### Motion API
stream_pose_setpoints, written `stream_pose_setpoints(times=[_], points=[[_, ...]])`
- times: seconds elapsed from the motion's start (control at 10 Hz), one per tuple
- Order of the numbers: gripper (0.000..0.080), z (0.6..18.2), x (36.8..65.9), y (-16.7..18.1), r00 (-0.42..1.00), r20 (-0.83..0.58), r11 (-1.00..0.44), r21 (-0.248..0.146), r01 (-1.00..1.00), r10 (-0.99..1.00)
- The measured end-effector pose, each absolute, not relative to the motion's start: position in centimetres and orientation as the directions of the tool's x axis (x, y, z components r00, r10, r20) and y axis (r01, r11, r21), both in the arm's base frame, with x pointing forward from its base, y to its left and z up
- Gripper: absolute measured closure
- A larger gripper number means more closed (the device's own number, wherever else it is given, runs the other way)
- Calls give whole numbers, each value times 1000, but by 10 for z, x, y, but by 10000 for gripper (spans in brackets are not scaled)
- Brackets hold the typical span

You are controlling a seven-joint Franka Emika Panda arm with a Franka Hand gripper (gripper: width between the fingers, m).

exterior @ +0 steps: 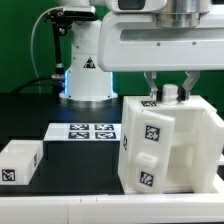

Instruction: Assemble cabinet

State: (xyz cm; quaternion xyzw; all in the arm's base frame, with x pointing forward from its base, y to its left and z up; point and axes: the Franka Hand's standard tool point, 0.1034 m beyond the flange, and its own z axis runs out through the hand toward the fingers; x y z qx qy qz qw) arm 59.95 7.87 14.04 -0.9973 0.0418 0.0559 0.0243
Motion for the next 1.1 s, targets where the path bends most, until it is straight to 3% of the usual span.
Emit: stream_pose_setpoints(times=[1.1], points=[[577,138,592,77,994,-68,-995,-48,-90,-87]])
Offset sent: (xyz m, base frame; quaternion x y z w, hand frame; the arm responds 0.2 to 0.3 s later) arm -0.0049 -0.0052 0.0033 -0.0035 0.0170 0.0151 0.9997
